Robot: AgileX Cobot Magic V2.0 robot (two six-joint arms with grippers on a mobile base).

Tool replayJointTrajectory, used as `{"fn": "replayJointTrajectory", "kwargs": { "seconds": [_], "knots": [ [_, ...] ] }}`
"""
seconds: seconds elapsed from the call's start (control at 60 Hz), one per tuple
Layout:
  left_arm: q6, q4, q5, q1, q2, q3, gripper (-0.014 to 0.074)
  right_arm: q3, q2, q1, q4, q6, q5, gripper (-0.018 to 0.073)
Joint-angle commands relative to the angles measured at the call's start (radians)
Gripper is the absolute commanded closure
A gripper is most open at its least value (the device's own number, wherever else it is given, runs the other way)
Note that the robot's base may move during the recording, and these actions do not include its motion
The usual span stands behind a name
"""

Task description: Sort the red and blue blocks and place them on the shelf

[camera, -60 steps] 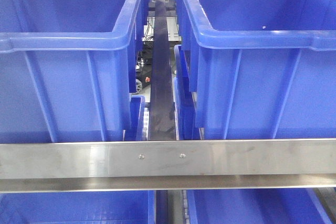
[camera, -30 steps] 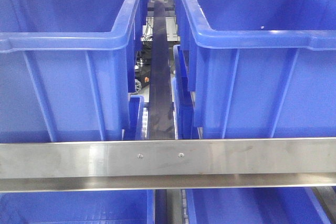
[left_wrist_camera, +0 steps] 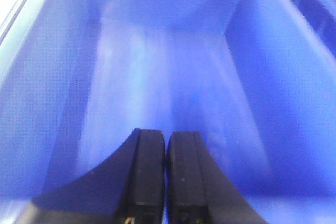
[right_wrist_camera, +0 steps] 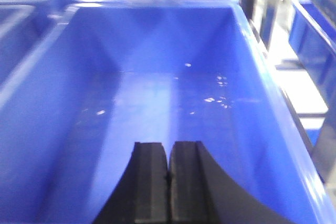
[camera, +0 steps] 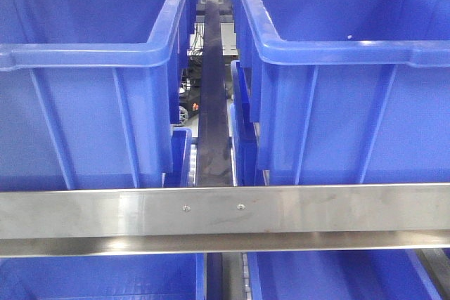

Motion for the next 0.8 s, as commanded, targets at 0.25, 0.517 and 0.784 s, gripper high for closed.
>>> {"fn": "replayJointTrajectory", "kwargs": {
  "seconds": [0.25, 0.517, 0.784],
  "knots": [
    [-0.002, 0.009, -0.034, -0.002, -0.313, 0.118, 0.0457, 0.095, -0.305, 0.002, -0.015, -0.007, 0.115, 0.051],
    [-0.002, 0.02, -0.026, -0.002, -0.355, 0.136, 0.046, 0.113, -0.337, 0.002, -0.015, -0.007, 0.114, 0.051],
    [-0.002, 0.02, -0.026, -0.002, -0.355, 0.136, 0.046, 0.113, -0.337, 0.002, -0.015, -0.007, 0.116, 0.051]
  ]
}}
